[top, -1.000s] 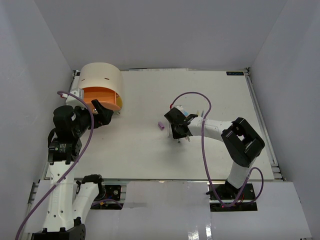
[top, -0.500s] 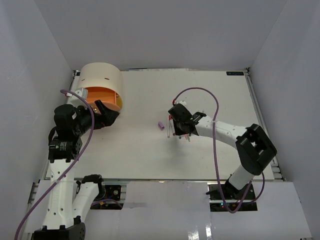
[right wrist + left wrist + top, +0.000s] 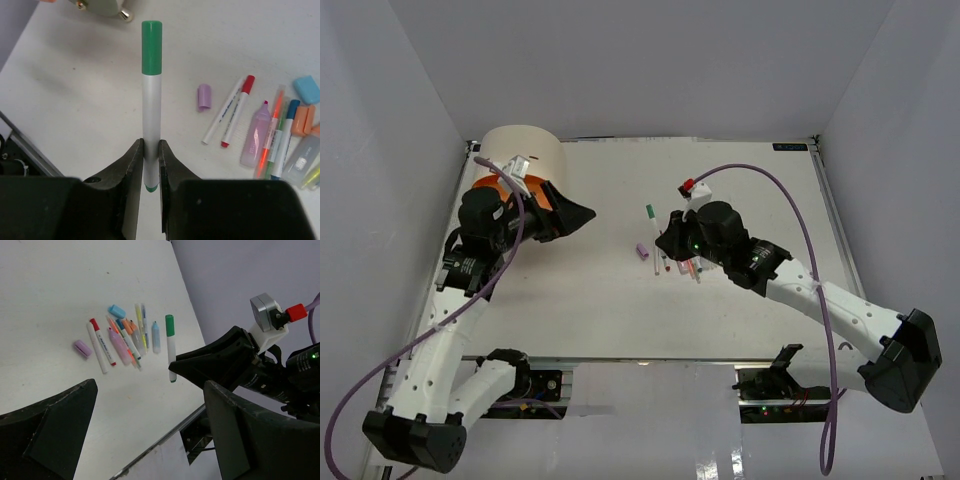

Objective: Sort the stationery into containers
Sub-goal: Pick up the pen from the center of the board, then place the pen in the storage box, then pick up the pen from the center of the board, then place the pen in the storage box.

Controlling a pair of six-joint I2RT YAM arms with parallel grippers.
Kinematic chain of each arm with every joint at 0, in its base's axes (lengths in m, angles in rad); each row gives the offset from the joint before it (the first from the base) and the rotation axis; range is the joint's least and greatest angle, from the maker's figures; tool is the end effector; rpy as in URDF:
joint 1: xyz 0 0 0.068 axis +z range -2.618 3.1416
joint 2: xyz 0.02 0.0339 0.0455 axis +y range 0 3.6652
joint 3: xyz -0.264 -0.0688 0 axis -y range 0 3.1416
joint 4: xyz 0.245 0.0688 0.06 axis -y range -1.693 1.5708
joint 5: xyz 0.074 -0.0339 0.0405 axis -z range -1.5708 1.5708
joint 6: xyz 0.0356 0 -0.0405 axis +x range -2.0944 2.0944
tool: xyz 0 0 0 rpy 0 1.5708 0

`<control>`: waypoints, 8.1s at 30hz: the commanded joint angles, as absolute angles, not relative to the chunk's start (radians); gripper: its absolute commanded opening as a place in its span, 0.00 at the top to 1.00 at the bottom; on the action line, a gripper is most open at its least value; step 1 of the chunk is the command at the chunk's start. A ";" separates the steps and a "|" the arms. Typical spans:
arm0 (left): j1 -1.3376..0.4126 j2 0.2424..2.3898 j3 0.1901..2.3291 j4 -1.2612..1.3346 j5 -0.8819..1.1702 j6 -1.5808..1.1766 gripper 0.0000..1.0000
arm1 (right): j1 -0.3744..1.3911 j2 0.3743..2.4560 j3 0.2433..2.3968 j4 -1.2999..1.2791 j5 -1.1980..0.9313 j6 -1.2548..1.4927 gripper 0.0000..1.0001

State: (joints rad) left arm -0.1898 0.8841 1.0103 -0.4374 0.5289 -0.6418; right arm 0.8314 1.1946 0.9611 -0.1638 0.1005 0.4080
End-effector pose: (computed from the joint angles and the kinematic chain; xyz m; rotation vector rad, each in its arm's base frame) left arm 0.1811 -0.0531 0.3760 -0.0616 1.9786 -1.0528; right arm 0.1887 0.2016 0.3184 -0.3609 2.0030 0.7022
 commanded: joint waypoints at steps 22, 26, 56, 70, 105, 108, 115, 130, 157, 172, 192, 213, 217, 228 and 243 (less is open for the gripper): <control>-0.805 1.267 1.236 -0.262 -0.071 -0.687 0.42 | 0.838 1.054 0.851 0.150 -0.048 0.445 0.92; -0.811 1.264 1.232 -0.258 -0.081 -0.686 0.62 | 0.838 1.051 0.844 0.155 -0.051 0.449 0.92; -0.648 1.141 1.451 -0.499 -0.801 0.047 0.92 | 0.838 0.790 0.629 0.023 0.071 0.393 0.09; -0.249 1.174 1.378 -0.347 -0.540 0.187 0.94 | 0.838 0.761 0.572 0.025 0.015 0.390 0.09; -0.034 1.052 1.003 -0.126 -0.296 -0.641 0.80 | 0.838 0.690 0.483 0.028 0.011 0.402 0.10; -0.034 1.066 1.000 -0.126 -0.298 -0.646 0.73 | 0.839 0.686 0.483 0.026 0.011 0.403 0.10; -0.032 1.074 1.000 -0.144 -0.310 -0.644 0.43 | 0.838 0.686 0.483 0.020 0.011 0.405 0.09; -0.023 1.072 1.130 -0.308 -0.370 -0.463 0.02 | 0.838 0.784 0.587 -0.126 0.113 0.387 0.09; -0.101 0.588 0.959 -0.689 -0.009 -0.279 0.02 | 0.844 1.676 1.163 -0.345 0.393 0.360 0.43; -0.112 0.578 0.936 -0.693 0.038 -0.293 0.02 | 0.792 1.822 1.226 -0.348 0.361 0.357 0.55; -0.112 0.604 0.953 -0.695 0.113 -0.317 0.02 | 0.758 1.924 1.276 -0.321 0.316 0.350 0.63; -0.126 0.837 1.029 -0.513 0.503 -0.670 0.02 | 0.828 1.425 1.128 -0.178 0.216 0.316 0.89; -0.259 0.917 1.066 -0.419 0.396 -0.738 0.02 | 0.864 1.320 1.075 -0.072 0.137 0.311 0.88; -0.626 1.178 1.221 -0.318 0.022 -0.766 0.07 | 0.870 1.152 0.936 0.092 0.011 0.351 0.87; -0.848 1.339 1.285 -0.319 -0.198 -0.736 0.67 | 0.870 1.066 0.854 0.141 0.034 0.367 0.85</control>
State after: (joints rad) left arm -0.8371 1.3666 1.2430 -0.3347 -0.1509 -0.7422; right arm 0.8661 1.0973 0.8673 0.0746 0.0242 0.3618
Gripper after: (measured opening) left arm 0.374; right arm 0.176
